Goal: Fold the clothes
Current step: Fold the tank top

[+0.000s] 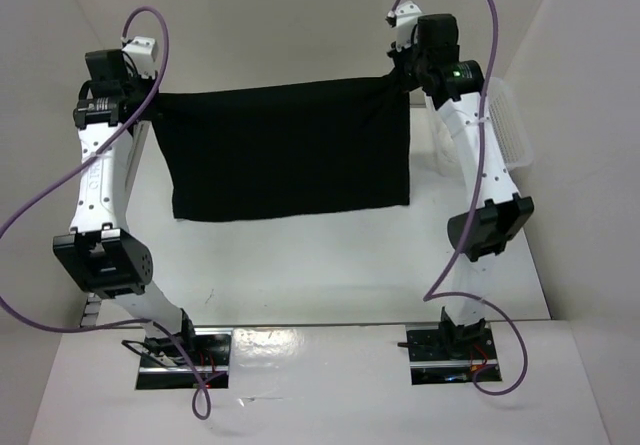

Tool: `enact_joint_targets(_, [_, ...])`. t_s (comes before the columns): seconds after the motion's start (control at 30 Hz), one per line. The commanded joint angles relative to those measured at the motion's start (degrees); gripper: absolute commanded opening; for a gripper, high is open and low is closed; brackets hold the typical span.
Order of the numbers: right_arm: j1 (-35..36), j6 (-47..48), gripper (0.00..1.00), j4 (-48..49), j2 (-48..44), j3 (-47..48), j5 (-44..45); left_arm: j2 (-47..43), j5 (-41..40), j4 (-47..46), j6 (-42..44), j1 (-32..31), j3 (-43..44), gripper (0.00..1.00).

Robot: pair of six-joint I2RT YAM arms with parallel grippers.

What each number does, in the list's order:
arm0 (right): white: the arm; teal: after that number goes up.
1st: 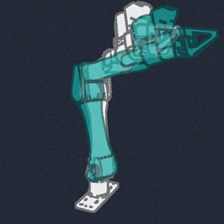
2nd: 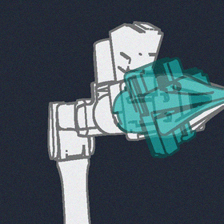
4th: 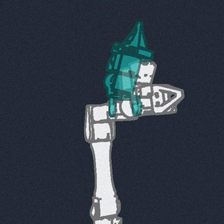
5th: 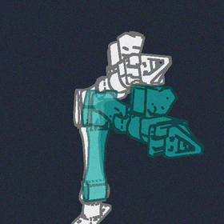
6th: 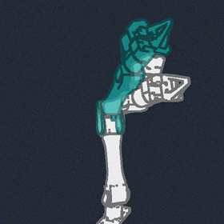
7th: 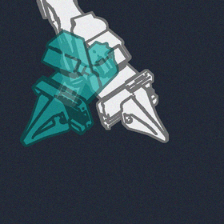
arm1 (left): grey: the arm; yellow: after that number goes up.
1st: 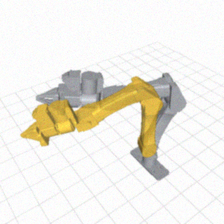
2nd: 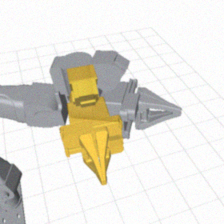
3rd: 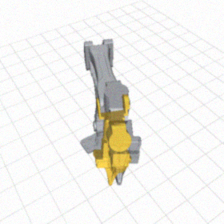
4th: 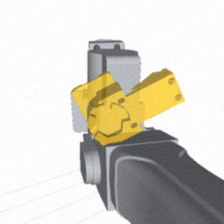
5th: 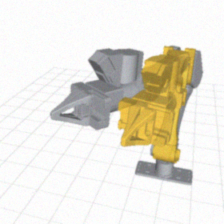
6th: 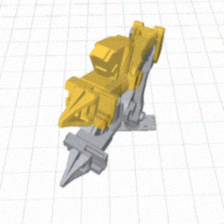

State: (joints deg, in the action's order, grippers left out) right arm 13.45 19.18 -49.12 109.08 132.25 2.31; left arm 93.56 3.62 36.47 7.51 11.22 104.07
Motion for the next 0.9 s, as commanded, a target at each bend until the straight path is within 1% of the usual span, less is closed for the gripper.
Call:
enact_joint_targets(0.0, [-1.0,0.2,0.0,3.2,4.5,7.0,2.0,2.6,-0.7,-1.6,-0.4,0.8,7.0,0.02])
enact_joint_targets(0.03, [-1.0,-0.5,0.0,3.2,5.3,9.2,2.0,4.3,-0.7,-0.7,-1.1,0.8,10.6,0.01])
enact_joint_targets(0.13, [-1.0,-1.6,0.0,3.2,7.1,12.5,2.0,6.0,-0.7,0.5,-2.3,0.8,16.5,0.01])
enact_joint_targets(0.27, [-1.0,-2.2,0.0,3.2,7.1,13.8,2.0,5.9,0.5,1.6,-2.8,0.8,19.0,0.0])
enact_joint_targets(0.37, [-1.6,-2.2,0.0,2.6,3.9,12.7,-0.4,1.9,1.2,0.1,-2.8,0.8,14.9,0.0])
enact_joint_targets(0.4, [-1.6,-2.2,0.0,2.6,2.6,11.4,-1.1,-1.7,1.2,-0.9,-2.8,0.8,10.2,0.0])
enact_joint_targets(0.47, [-1.6,-1.7,0.0,2.1,-1.7,9.0,-3.3,-6.0,2.0,-4.1,-1.8,0.8,4.3,0.0])
enact_joint_targets(0.5, [-1.6,-1.1,0.0,2.9,-3.3,4.5,-3.9,-9.2,2.0,-4.1,-1.2,0.8,1.9,0.0])
enact_joint_targets(0.57, [-1.6,1.1,0.0,5.0,-10.0,-2.6,-5.2,-11.9,2.0,-3.4,0.0,0.8,-5.3,0.0])
enact_joint_targets(0.6, [-1.6,2.2,0.0,6.4,-12.6,-11.7,-5.2,-15.8,2.0,-3.4,1.6,0.8,-8.8,0.0])
enact_joint_targets(0.63, [-1.6,3.0,0.0,8.7,-17.4,-15.8,-5.9,-18.0,2.0,-3.4,2.6,0.8,-12.7,0.0])
enact_joint_targets(0.67, [-1.6,4.4,0.0,8.2,-19.0,-19.0,-7.0,-20.1,2.0,-2.9,3.6,0.8,-20.4,0.0])
enact_joint_targets(0.7, [-1.6,5.4,0.0,7.4,-20.4,-24.9,-7.7,-24.4,2.0,-2.4,4.6,0.8,-24.0,0.0])
enact_joint_targets(0.73, [-1.6,6.0,0.0,7.4,-22.0,-28.2,-7.8,-26.5,1.4,-0.9,6.1,0.8,-27.1,0.0])
enact_joint_targets(0.77, [-1.6,6.9,0.0,7.4,-26.0,-35.1,-8.5,-30.8,2.0,0.0,6.7,0.8,-30.2,0.0])
enact_joint_targets(0.8, [-1.6,7.5,0.0,7.4,-27.8,-38.3,-8.5,-33.1,2.0,2.4,9.0,0.8,-35.8,0.0])
enact_joint_targets(0.83, [-1.6,8.1,0.0,6.7,-29.4,-41.1,-9.2,-35.2,2.0,3.4,9.6,0.8,-38.4,0.0])
enact_joint_targets(0.87, [-2.1,8.8,0.0,6.2,-32.8,-46.6,-9.2,-39.8,2.0,4.5,10.2,0.8,-40.7,0.0])
